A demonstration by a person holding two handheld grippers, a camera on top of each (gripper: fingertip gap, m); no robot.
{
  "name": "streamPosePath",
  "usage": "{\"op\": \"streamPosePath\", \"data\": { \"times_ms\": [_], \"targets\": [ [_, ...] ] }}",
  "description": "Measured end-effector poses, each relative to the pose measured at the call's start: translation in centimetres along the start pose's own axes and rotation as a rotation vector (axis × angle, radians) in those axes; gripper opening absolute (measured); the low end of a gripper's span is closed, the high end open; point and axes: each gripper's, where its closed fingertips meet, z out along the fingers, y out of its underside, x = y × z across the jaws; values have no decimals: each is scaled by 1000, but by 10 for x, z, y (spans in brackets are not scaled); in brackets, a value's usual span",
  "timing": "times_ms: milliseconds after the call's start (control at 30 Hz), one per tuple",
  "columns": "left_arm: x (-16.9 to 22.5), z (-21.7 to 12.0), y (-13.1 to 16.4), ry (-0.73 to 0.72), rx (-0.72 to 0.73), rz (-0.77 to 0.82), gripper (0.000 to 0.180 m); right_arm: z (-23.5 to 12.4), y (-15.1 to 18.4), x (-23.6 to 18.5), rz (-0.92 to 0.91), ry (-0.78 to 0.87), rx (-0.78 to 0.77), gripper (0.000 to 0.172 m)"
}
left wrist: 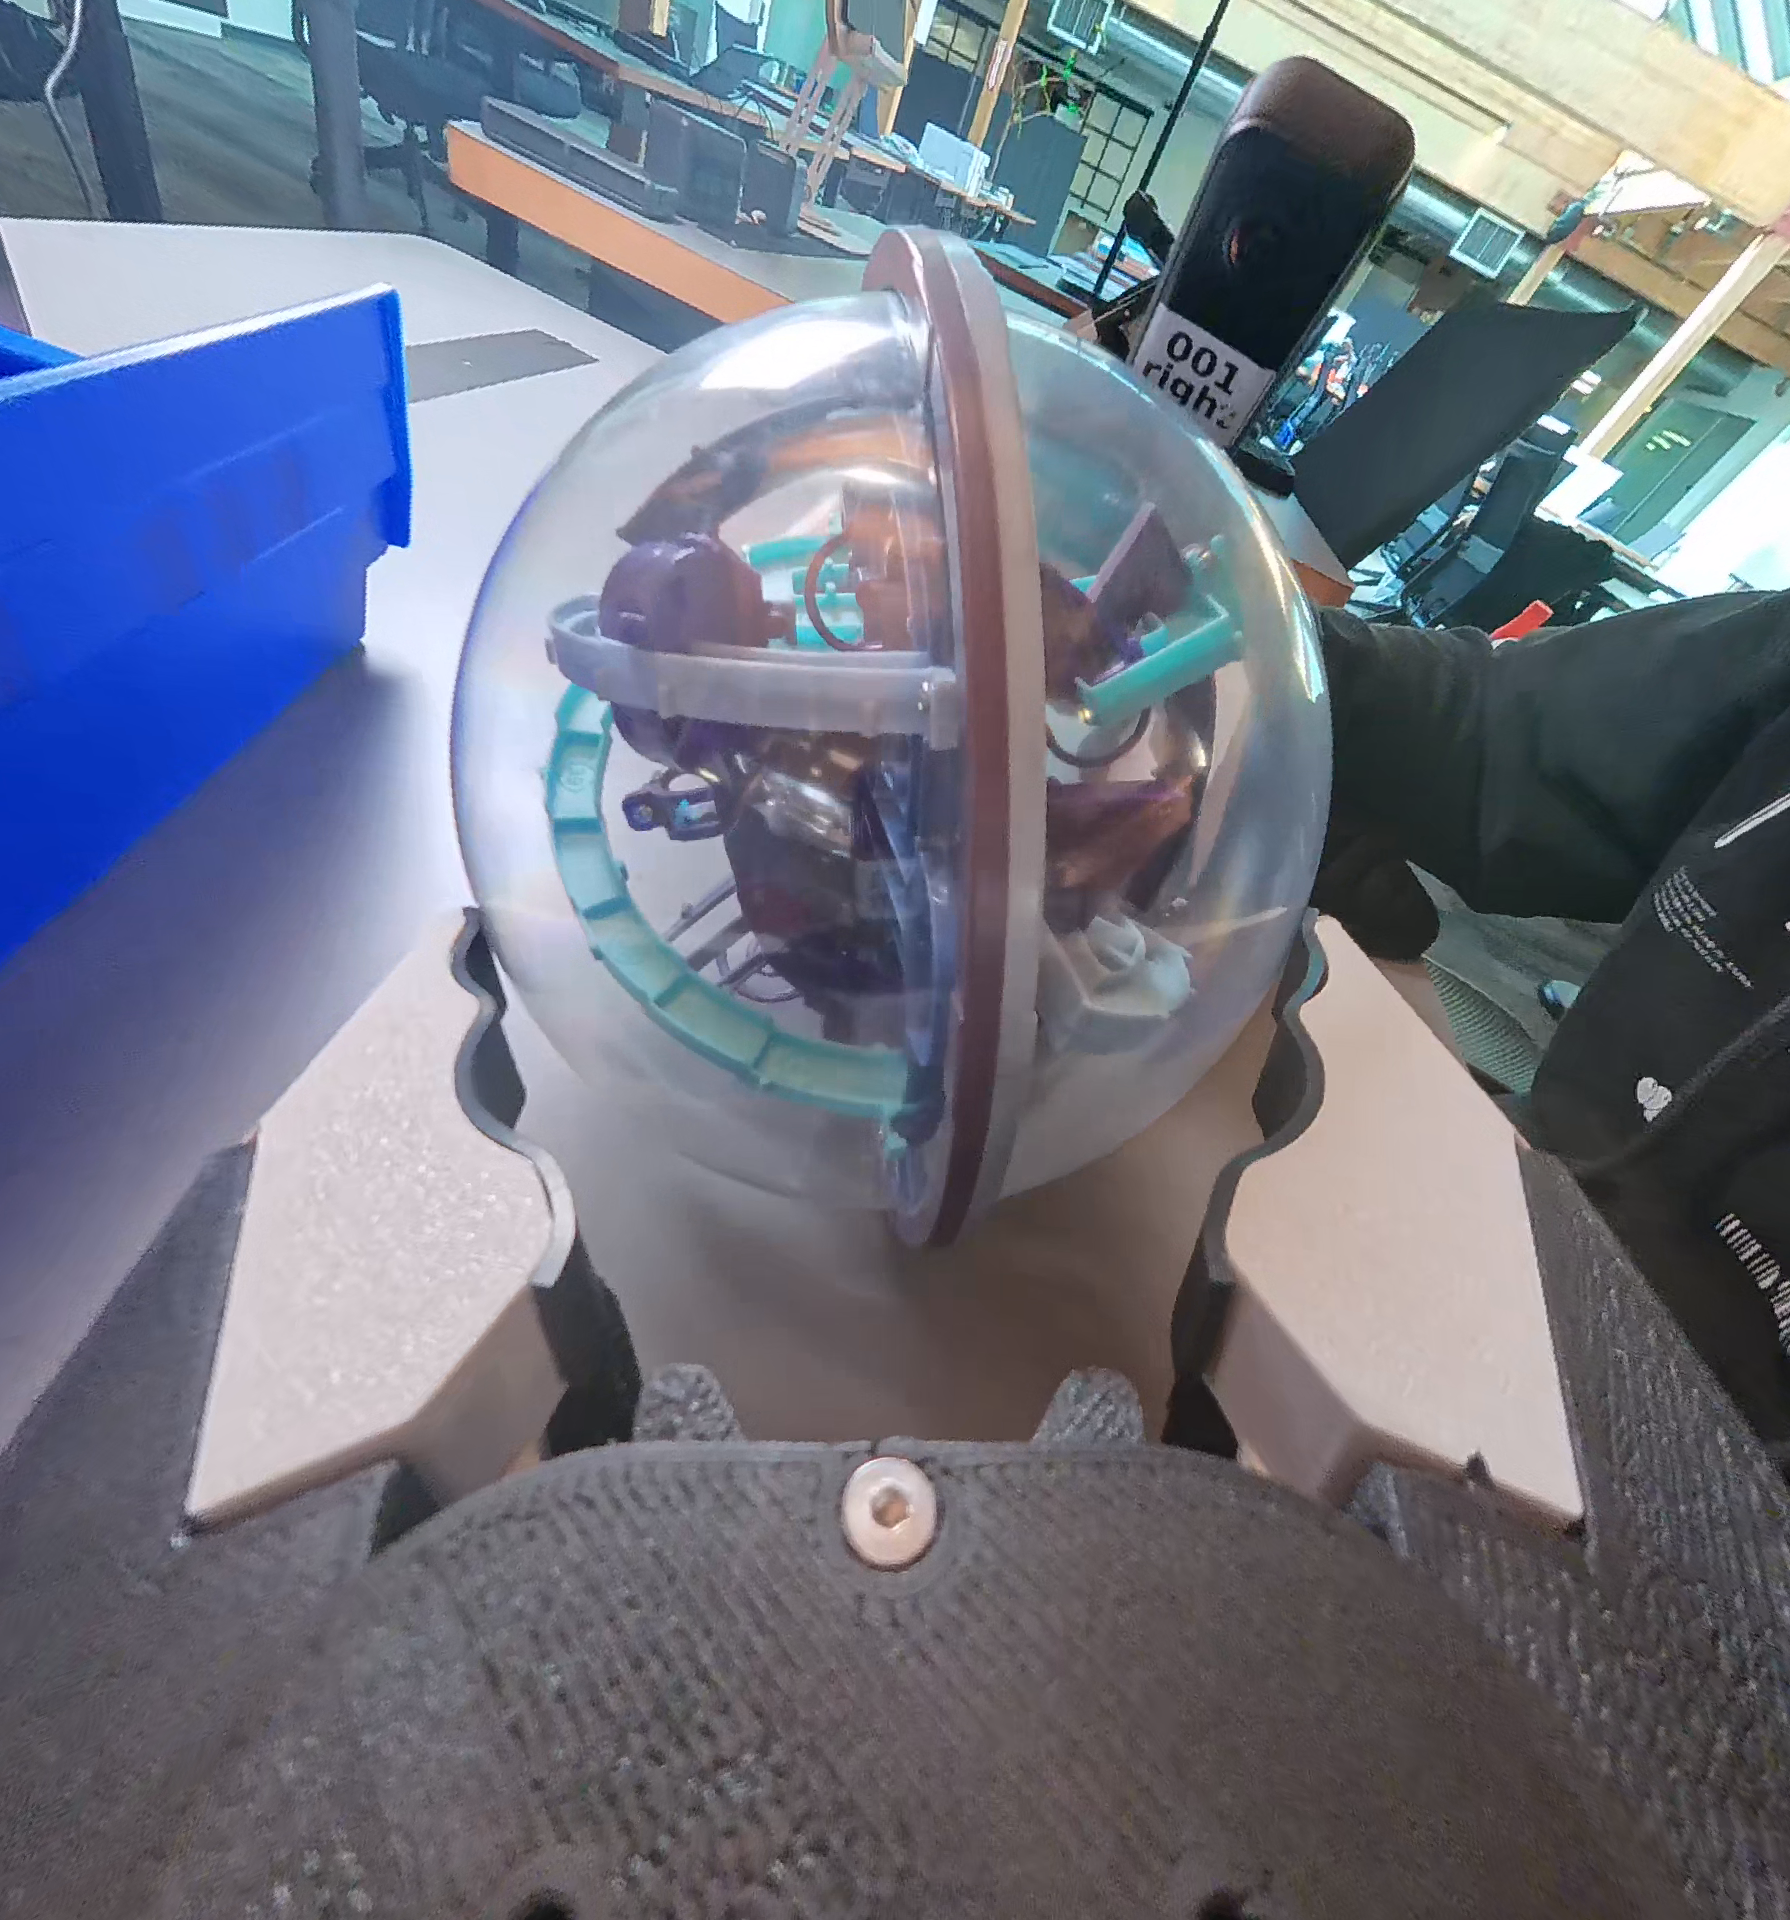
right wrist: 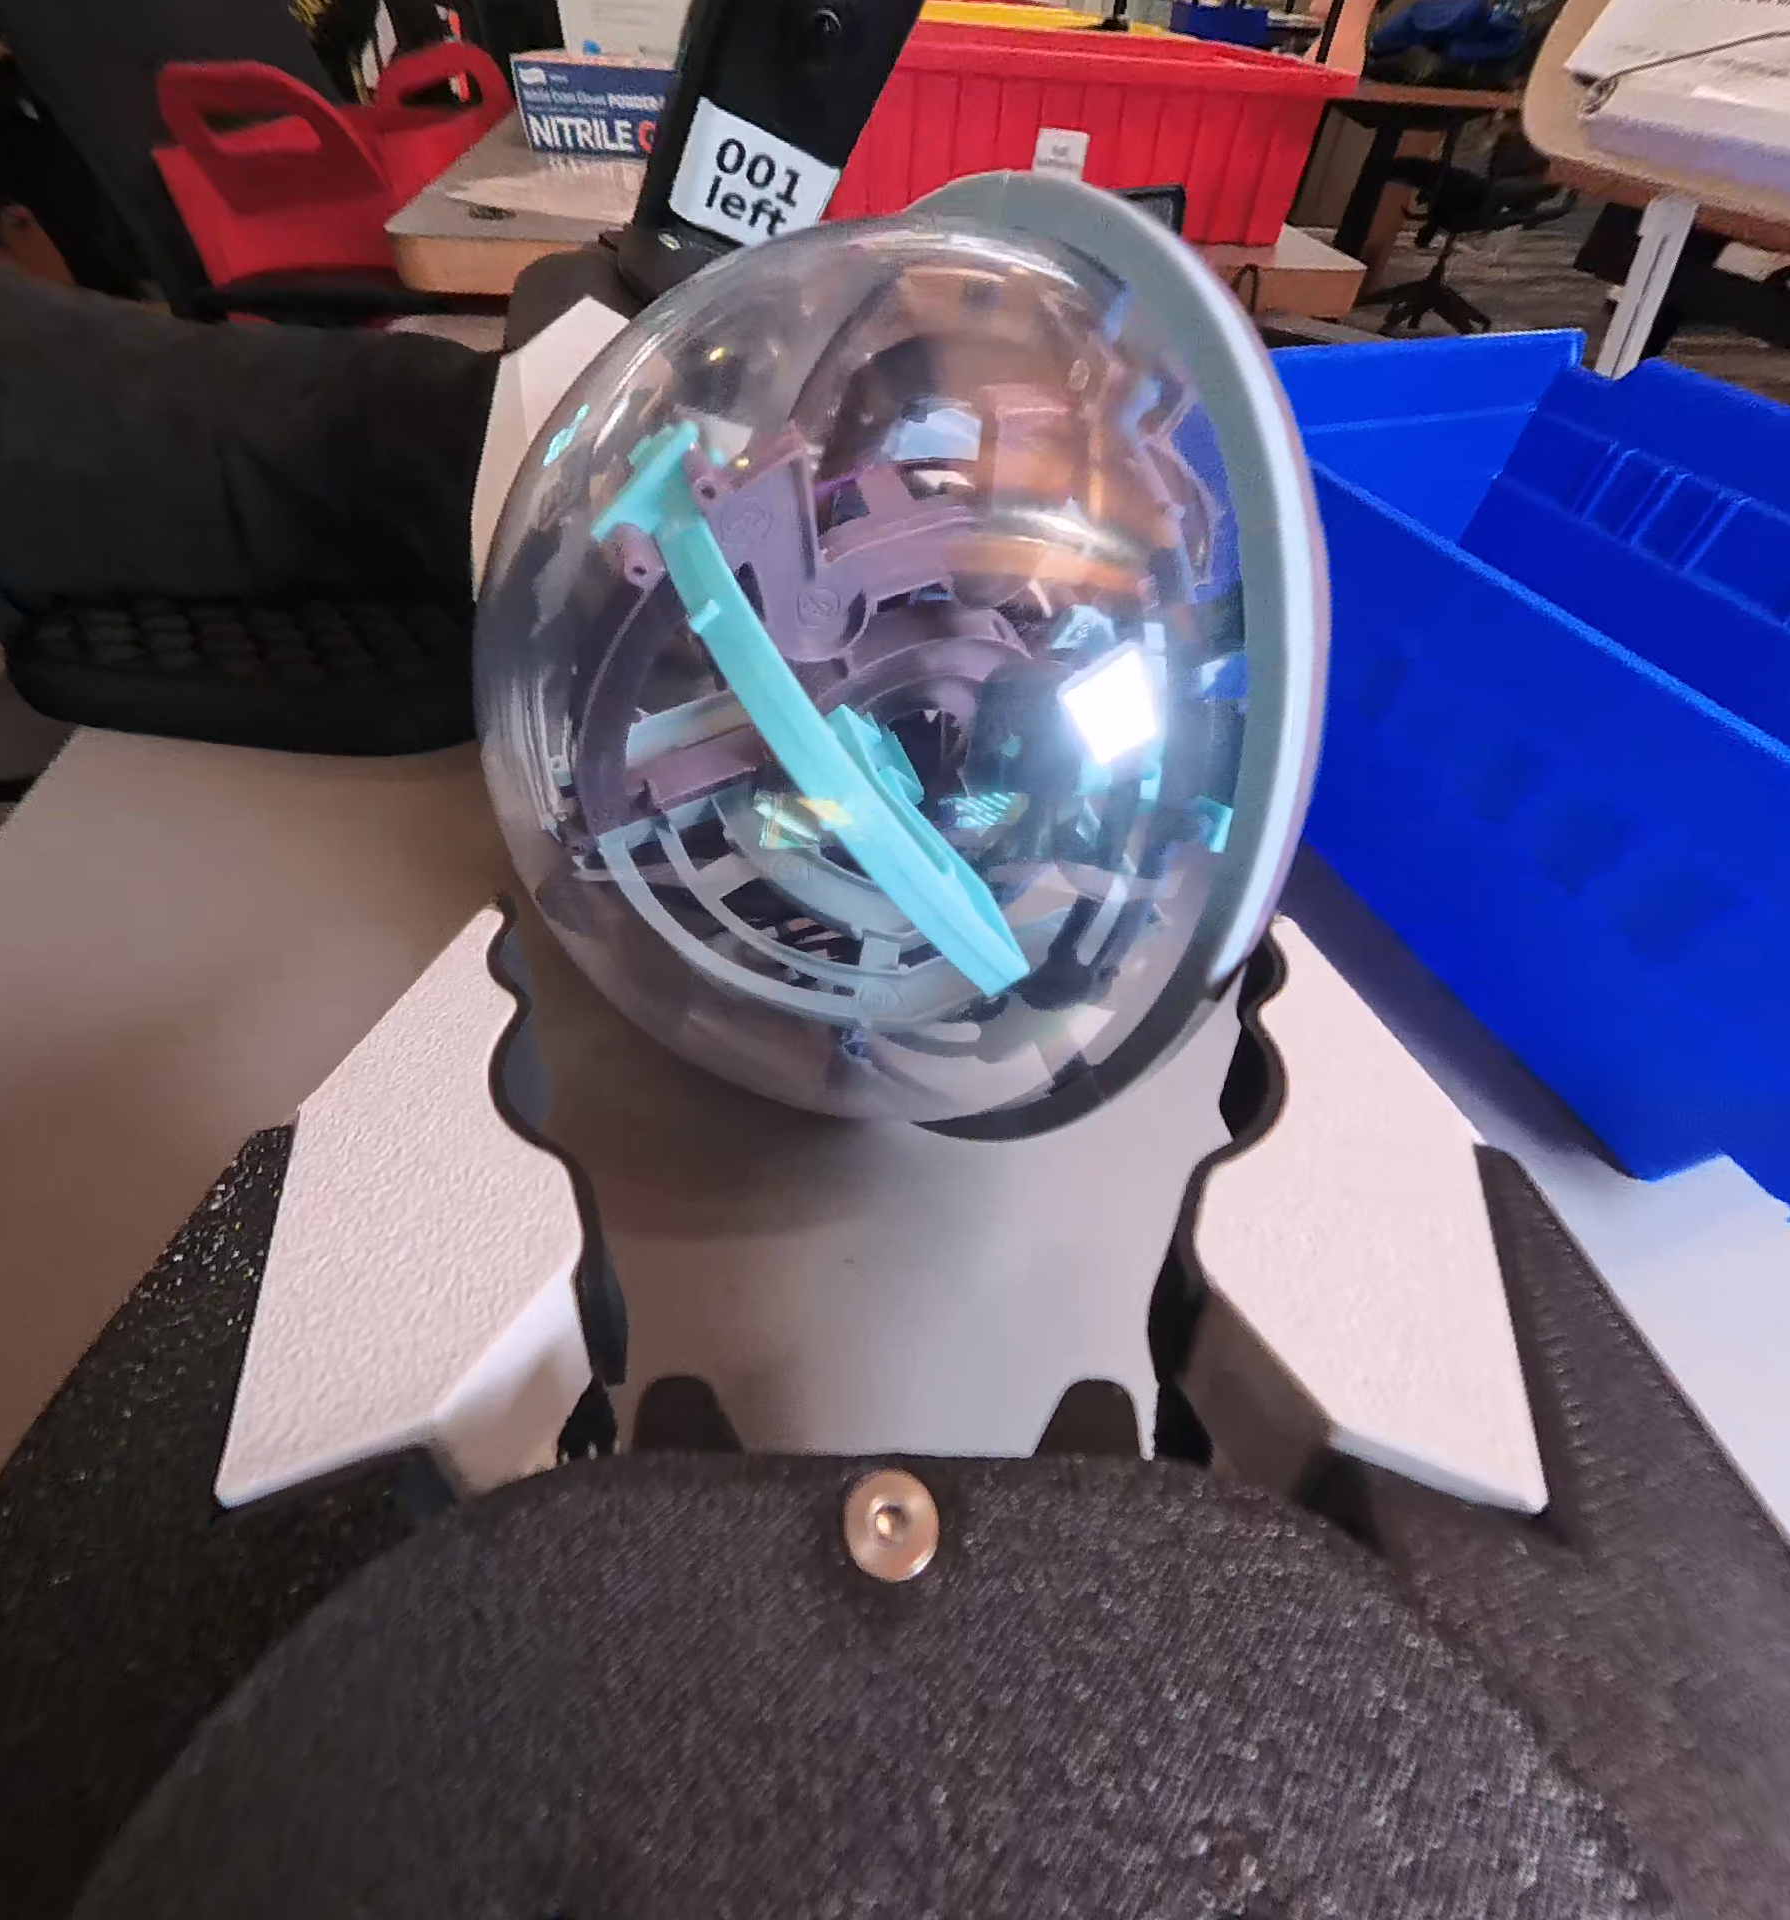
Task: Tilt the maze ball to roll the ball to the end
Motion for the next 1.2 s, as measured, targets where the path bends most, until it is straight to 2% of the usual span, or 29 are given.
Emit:
{"op": "streamPosePath", "data": {
  "times_ms": [233,467,567,700,933,1200],
  "targets": [
    [2,4,1,10,2,6,143,-4,-1,1,-13,20,10,129],
    [2,-8,-14,-101,49,213,133,-8,-1,4,12,29,23,125],
    [2,-3,-10,-125,19,238,139,-8,-3,2,4,33,30,122],
    [3,1,-7,-118,13,232,140,-10,-3,0,-9,43,27,124],
    [15,11,-5,-111,-3,290,139,-18,7,-5,5,34,2,132],
    [23,14,-8,-117,14,377,139,-18,11,-10,-35,39,-6,132]
  ]
}}
